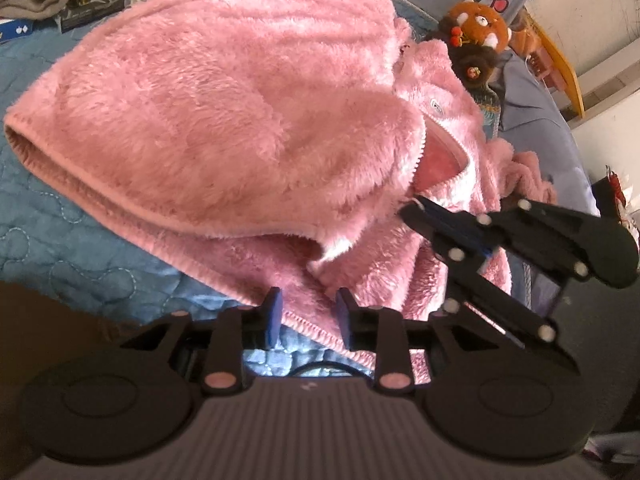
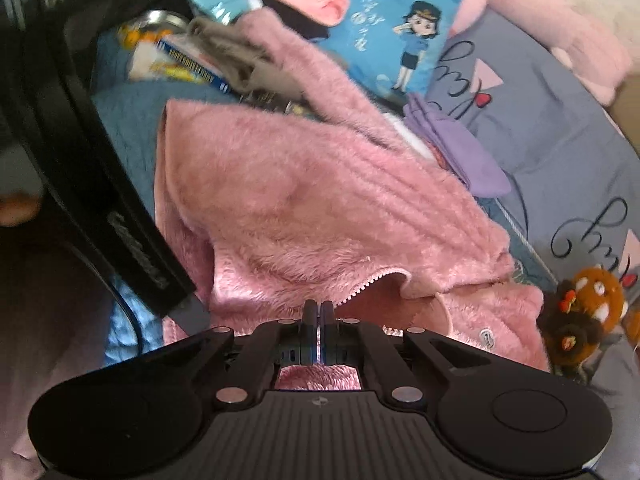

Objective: Fold clothes

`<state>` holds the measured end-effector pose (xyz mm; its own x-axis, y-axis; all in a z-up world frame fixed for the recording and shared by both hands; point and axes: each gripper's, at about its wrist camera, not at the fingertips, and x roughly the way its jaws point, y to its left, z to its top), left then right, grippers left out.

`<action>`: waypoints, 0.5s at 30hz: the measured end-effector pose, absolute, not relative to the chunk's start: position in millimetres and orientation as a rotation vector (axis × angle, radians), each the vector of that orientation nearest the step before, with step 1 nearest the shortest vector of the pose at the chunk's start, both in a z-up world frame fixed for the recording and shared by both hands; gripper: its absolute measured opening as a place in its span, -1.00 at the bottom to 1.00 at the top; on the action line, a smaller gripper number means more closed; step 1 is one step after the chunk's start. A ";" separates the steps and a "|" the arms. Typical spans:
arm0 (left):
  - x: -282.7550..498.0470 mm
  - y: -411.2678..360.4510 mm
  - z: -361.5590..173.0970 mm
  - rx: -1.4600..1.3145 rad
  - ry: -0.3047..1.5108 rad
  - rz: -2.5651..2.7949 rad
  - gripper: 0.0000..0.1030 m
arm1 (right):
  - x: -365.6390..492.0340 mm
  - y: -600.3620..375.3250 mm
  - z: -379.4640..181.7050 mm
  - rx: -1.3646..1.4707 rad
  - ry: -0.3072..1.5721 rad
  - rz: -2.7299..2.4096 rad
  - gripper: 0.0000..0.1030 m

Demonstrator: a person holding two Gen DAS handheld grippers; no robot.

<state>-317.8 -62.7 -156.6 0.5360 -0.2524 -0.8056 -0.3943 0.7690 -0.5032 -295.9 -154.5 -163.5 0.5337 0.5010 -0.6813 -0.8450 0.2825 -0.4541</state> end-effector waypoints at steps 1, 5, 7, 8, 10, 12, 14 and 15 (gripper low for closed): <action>-317.5 -62.0 -156.8 -0.732 1.020 0.090 -0.28 | -295.9 -156.7 -160.3 -0.871 0.455 0.942 -0.98; -318.8 -56.9 -157.0 -0.803 0.959 0.058 -0.04 | -292.8 -166.7 -143.3 -0.737 0.484 0.937 -0.98; -326.3 -48.8 -159.1 -0.904 0.887 0.029 0.09 | -287.5 -172.1 -135.3 -0.653 0.510 0.931 -0.98; -331.1 -42.9 -162.6 -0.980 0.844 0.014 0.16 | -283.8 -175.2 -131.9 -0.611 0.524 0.928 -0.98; -336.2 -31.6 -174.6 -1.139 0.789 -0.019 0.18 | -275.9 -180.4 -126.3 -0.528 0.555 0.923 -0.98; -337.7 -24.3 -183.4 -1.245 0.751 -0.047 0.20 | -269.3 -184.0 -122.9 -0.463 0.578 0.922 -0.98; -336.9 -22.6 -187.0 -1.288 0.716 -0.078 0.22 | -265.2 -186.6 -120.1 -0.416 0.593 0.922 -0.98; -336.1 -21.6 -189.3 -1.319 0.696 -0.104 0.25 | -264.0 -187.4 -119.5 -0.398 0.600 0.922 -0.98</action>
<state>-336.1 -21.6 -189.3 0.7952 -0.4492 -0.4072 -0.3100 0.2759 -0.9098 -264.0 -187.4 -119.5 0.4607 0.6197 -0.6354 -0.8322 0.5504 -0.0665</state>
